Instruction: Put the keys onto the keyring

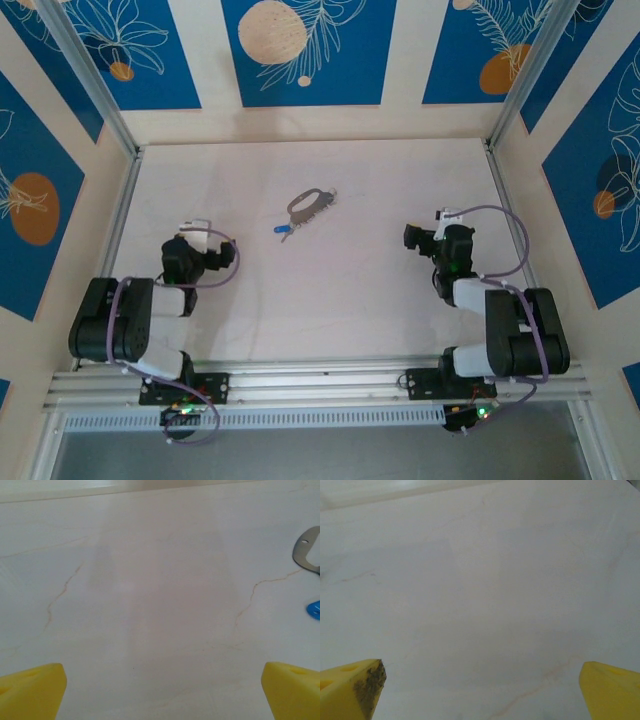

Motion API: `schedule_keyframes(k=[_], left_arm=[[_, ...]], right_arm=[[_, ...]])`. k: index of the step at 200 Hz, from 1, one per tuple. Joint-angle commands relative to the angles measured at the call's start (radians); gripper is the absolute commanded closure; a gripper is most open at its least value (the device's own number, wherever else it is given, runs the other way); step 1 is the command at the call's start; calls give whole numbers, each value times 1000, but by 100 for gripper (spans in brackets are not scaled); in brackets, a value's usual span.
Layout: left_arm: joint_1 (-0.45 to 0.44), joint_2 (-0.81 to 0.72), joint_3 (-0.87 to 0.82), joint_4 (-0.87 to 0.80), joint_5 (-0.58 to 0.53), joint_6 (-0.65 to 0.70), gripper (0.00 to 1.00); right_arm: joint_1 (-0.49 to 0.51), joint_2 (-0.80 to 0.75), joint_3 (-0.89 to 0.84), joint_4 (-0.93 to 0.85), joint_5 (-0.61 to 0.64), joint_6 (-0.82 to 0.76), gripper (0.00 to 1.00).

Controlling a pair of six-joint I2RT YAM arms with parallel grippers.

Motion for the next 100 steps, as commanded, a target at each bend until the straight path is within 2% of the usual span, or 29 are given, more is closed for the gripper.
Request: schedule_keyframes(k=[1,18,29,52,100], left_arm=[[14,47,23,115,62,2,0],[15,49,35,95,71,5,0],[13,46,42,74,88,15,0],[11,49,80,5,119,32,0],[4,48,87,-10,57,21,0]], right_arm=[[-6,76,-35,234,-60,-29,1],[2,140,-25,283,-92,-55,1],[2,127,17,178,-130,-69,1],[-24,141,62,113,-201,-62,1],[-14,136,58,115,-179,-68,1]])
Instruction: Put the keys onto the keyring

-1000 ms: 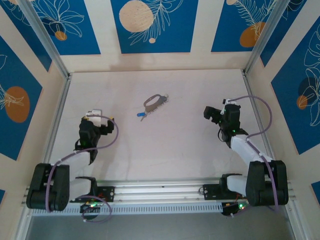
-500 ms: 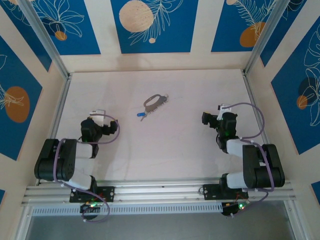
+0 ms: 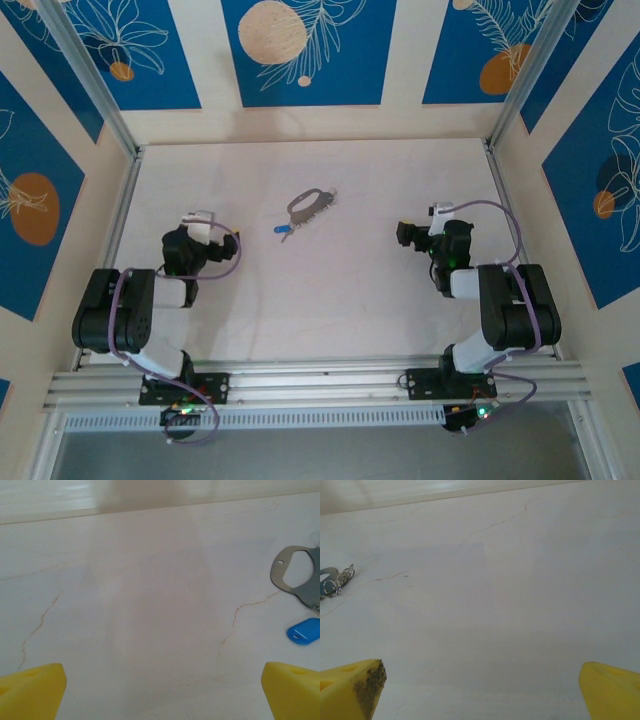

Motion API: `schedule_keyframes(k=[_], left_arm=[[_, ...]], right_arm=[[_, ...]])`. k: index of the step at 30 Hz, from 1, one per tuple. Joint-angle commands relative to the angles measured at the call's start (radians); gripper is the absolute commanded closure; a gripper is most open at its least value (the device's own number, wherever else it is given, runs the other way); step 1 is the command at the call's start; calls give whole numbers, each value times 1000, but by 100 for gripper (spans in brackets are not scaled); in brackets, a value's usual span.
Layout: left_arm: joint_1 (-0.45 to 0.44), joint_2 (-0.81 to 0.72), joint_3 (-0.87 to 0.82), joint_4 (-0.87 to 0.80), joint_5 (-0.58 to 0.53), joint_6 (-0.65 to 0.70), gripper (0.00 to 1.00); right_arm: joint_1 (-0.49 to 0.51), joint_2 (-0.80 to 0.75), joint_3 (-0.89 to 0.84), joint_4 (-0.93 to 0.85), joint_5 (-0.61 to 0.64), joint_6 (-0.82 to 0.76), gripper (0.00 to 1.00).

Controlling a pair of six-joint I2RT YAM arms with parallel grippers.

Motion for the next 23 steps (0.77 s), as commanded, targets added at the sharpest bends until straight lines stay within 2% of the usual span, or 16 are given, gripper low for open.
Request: schedule_keyframes(k=[1,23], left_arm=[[4,6,12,-13,-14,17,0],[3,3,5,-5,-17,17,0]], right_arm=[[2,-5,6,11,-18,-27,1],[-1,-4,7,6,-27,-25,1]])
